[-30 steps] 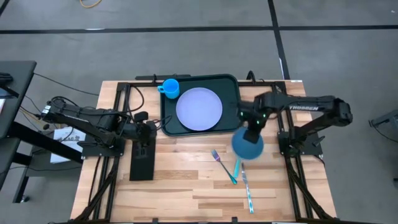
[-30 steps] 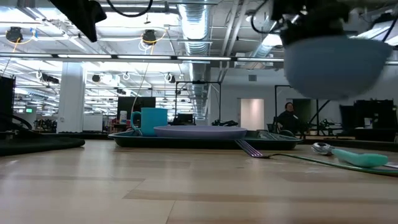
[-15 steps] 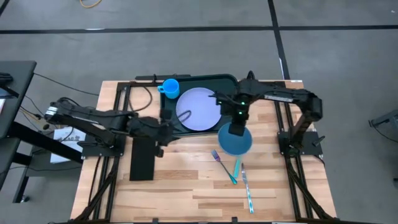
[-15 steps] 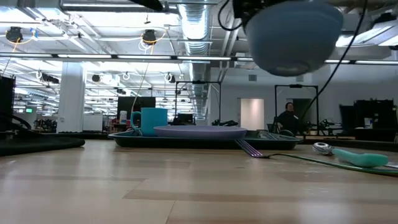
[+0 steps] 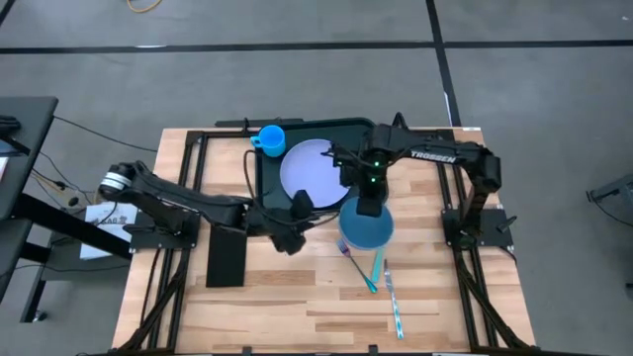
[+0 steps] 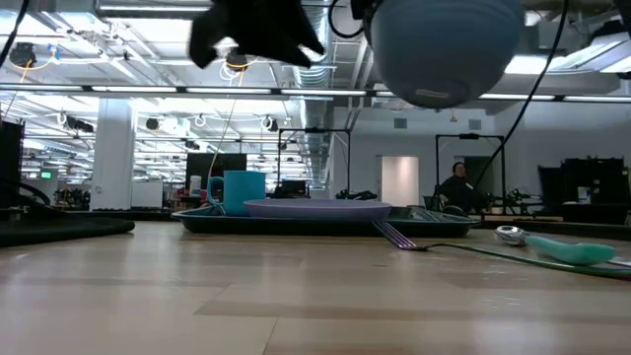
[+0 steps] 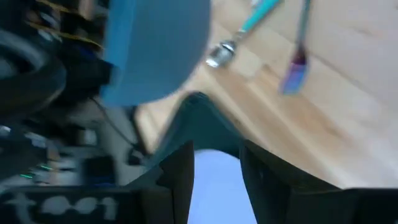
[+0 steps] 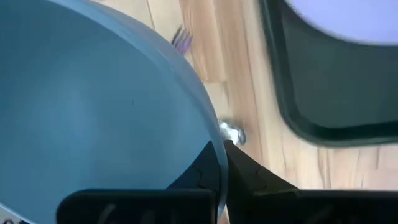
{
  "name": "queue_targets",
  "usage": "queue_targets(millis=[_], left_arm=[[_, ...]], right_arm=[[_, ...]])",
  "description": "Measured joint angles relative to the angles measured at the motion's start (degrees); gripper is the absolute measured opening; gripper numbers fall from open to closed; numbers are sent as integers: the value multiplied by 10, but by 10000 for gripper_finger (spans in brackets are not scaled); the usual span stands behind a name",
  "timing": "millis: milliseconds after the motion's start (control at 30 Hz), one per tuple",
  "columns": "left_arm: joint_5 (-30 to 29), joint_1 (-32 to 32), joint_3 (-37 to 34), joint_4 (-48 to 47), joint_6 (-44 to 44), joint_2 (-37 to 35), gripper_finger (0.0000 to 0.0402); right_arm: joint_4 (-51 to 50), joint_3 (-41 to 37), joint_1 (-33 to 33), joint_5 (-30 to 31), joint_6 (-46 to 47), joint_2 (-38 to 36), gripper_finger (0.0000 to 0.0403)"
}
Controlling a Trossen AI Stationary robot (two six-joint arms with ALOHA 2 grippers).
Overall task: Set up tray
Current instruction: Put the blue bowl on top of the purple plate on the black tray
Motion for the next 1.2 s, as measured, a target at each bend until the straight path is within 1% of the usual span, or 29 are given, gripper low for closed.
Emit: queue_targets(millis=[133,233,433,533,633,700,767,833,867,933,1067,1100,1200], left_arm=[[-28,-4,0,68,81,22,119],[-39,-3,0,95,129,30,119],[-33,-4,0,146,185,29,119],[-8,-3,0,158,209,29,119],[32,-3,0,156,211,29,119],[38,-4,0,153,207,29,119],[35,-6,0,153,200,29,119],[25,-8,0,148,197,29,119],[20,-9,0,139,196,29,119],[11,-11,0,109,196,29,118],[-16,-11,0,26,235,29,118],[-26,-11,0,18,243,31,118],[-61,-12,0,32,246,38,118]], right_arm=[[6,0,13,0,1,0,0],[12,0,23,0,5,1,0],[10,0,41,1,22,1,0],[10,0,51,5,27,1,0],[9,0,63,45,39,1,0],[9,0,69,82,49,1,0],[10,0,74,124,58,1,0],[19,0,80,180,71,1,0],[28,0,83,206,78,1,0],[48,0,87,239,86,1,0],[67,0,90,242,88,1,0],[67,0,90,238,84,1,0],[68,-1,90,238,82,1,0]])
